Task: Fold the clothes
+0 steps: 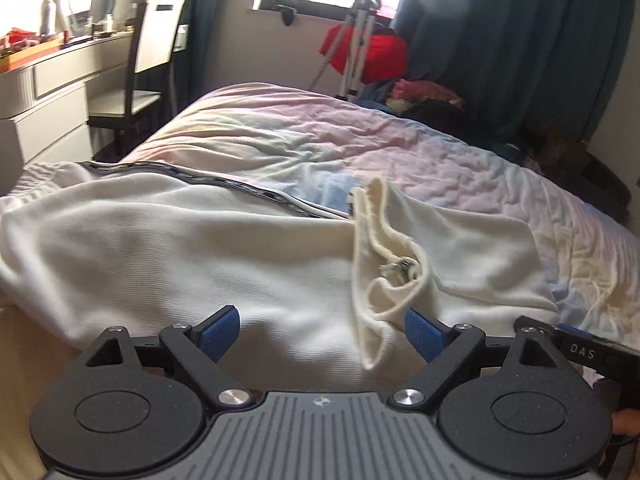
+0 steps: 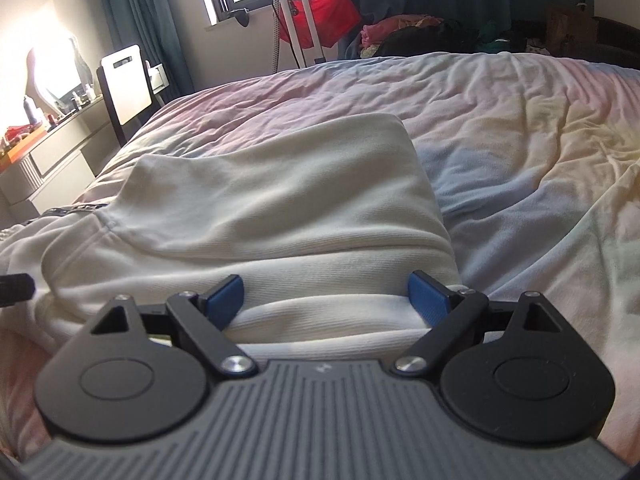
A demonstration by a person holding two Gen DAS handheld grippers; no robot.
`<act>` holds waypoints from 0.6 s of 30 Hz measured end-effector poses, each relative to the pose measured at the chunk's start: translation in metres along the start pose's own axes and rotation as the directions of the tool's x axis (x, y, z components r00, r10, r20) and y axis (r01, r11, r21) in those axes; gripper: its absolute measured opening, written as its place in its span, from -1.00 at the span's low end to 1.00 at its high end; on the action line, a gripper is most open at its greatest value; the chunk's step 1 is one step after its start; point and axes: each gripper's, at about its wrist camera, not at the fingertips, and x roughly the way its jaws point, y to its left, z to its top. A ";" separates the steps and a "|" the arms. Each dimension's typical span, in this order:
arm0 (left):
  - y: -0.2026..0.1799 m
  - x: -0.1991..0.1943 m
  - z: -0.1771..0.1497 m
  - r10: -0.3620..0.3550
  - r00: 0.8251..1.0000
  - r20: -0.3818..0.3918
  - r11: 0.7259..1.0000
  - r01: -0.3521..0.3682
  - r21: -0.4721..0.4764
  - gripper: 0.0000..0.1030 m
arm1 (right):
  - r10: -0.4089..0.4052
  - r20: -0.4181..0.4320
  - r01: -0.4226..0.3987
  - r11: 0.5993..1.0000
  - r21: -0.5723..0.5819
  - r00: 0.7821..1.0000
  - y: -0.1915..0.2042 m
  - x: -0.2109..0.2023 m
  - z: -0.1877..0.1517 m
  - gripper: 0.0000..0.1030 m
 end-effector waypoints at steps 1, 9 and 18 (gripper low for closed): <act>0.010 -0.005 0.004 0.009 1.000 0.000 0.999 -0.009 -0.032 0.82 | 0.001 0.000 -0.001 1.000 0.000 1.000 0.000 0.000 0.000 0.78; 0.117 -0.005 0.016 -0.021 0.978 -0.208 0.858 -0.090 -0.505 0.84 | 0.000 -0.002 0.000 1.000 0.006 1.000 0.001 0.000 0.002 0.78; 0.168 0.032 0.026 0.023 0.965 -0.260 0.777 -0.181 -0.603 0.84 | -0.008 0.003 0.008 1.000 0.004 1.000 0.001 0.001 0.001 0.78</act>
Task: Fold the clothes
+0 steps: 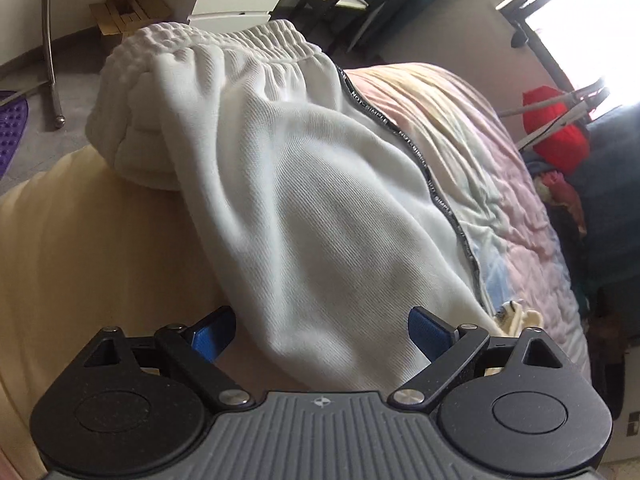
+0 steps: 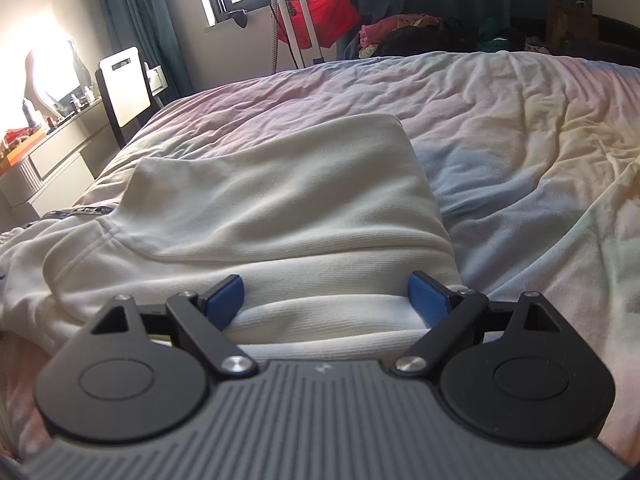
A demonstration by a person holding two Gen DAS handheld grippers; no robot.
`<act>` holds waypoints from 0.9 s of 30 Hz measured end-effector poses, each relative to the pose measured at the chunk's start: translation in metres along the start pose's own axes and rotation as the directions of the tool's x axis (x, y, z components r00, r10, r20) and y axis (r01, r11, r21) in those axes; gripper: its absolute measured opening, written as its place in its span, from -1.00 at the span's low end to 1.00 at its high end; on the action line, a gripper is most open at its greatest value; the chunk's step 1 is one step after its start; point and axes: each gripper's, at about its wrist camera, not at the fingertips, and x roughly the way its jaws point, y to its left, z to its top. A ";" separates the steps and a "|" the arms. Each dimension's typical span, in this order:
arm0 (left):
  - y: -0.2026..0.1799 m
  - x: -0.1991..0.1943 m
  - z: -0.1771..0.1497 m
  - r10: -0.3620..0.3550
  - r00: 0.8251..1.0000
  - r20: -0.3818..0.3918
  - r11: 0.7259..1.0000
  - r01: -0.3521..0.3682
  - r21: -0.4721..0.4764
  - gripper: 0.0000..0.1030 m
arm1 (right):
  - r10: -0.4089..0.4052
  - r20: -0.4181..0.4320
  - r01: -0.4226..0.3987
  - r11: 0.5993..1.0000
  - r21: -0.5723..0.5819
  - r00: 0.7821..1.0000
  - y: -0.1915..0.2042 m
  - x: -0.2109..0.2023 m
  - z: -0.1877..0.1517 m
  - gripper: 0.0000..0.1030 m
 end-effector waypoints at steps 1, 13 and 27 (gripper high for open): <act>0.000 0.004 0.005 0.008 1.000 0.003 1.000 -0.008 0.000 0.84 | -0.002 0.000 0.002 1.000 -0.002 1.000 0.000 0.000 0.000 0.78; 0.038 -0.012 0.022 -0.263 0.932 0.249 0.936 0.309 -0.168 0.77 | -0.038 0.011 0.038 0.999 0.001 0.999 0.006 0.000 0.002 0.78; 0.090 -0.010 0.030 -0.263 0.911 0.316 0.864 0.369 -0.343 0.38 | -0.054 0.015 0.054 0.999 0.000 0.998 0.007 0.001 0.002 0.78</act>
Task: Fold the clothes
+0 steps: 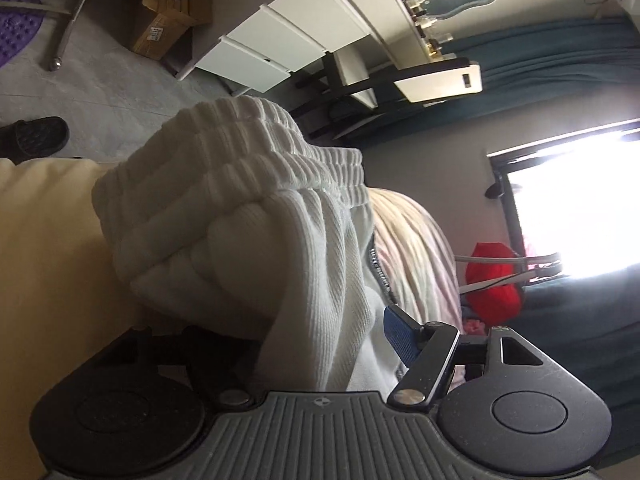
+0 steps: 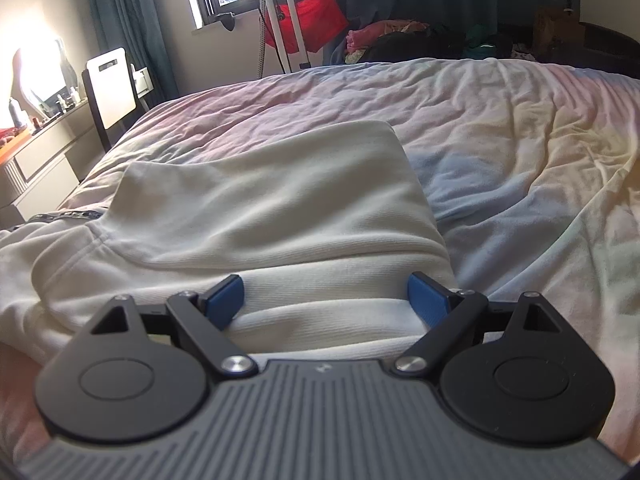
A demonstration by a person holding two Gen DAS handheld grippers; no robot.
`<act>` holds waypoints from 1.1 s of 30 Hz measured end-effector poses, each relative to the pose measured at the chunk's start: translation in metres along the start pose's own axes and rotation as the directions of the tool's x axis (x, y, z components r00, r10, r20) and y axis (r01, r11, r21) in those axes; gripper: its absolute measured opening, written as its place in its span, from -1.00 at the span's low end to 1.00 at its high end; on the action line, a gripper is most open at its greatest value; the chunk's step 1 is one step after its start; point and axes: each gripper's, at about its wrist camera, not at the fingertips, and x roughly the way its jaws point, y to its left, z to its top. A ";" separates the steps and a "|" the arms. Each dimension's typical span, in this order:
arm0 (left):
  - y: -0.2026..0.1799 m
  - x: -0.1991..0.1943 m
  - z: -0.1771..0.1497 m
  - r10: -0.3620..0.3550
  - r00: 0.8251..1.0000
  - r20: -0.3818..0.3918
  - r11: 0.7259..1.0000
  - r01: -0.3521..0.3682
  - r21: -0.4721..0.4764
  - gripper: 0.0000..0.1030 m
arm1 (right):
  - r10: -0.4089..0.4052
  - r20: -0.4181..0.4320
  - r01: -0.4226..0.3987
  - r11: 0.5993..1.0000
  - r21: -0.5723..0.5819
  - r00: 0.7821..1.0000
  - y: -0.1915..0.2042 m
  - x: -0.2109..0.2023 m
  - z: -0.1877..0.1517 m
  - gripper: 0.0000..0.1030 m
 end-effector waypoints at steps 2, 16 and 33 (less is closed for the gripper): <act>-0.001 0.003 0.000 -0.005 1.000 -0.015 1.000 0.005 0.006 0.49 | 0.000 0.001 0.000 1.000 0.001 1.000 0.000 -0.001 0.000 0.78; -0.073 -0.008 -0.030 -0.049 0.986 0.157 0.924 -0.015 0.382 -0.52 | -0.013 -0.003 0.013 0.998 -0.063 1.000 0.006 0.001 -0.005 0.78; -0.268 -0.050 -0.284 -0.428 0.876 0.222 0.576 0.076 0.814 -0.57 | 0.005 0.109 -0.032 0.967 0.252 0.994 -0.060 -0.030 0.020 0.73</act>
